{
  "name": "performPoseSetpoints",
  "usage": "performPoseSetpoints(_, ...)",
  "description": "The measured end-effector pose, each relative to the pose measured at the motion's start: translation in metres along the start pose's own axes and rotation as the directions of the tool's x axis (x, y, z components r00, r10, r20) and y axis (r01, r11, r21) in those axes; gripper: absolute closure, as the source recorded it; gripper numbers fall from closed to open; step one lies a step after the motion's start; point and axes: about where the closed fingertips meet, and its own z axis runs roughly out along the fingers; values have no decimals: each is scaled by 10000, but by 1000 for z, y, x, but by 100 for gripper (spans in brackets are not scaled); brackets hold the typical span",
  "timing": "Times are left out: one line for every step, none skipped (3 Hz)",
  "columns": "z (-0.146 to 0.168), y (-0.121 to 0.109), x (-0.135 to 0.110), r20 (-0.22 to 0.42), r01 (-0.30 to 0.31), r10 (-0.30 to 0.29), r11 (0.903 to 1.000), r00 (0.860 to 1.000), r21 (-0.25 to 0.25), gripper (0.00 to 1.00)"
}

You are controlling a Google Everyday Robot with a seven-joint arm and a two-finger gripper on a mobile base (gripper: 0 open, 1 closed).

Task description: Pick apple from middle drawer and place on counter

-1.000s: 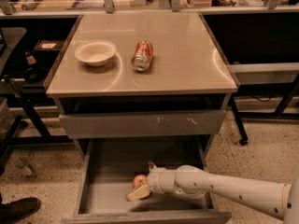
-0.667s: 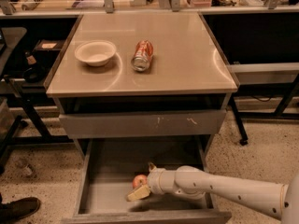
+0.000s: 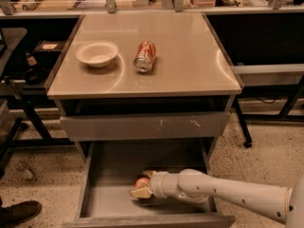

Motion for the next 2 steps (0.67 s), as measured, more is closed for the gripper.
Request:
performPoseSetpoints(0,0,0,0,0,0,10000,10000,-1,58)
performPoseSetpoints(0,0,0,0,0,0,10000,10000,-1,81)
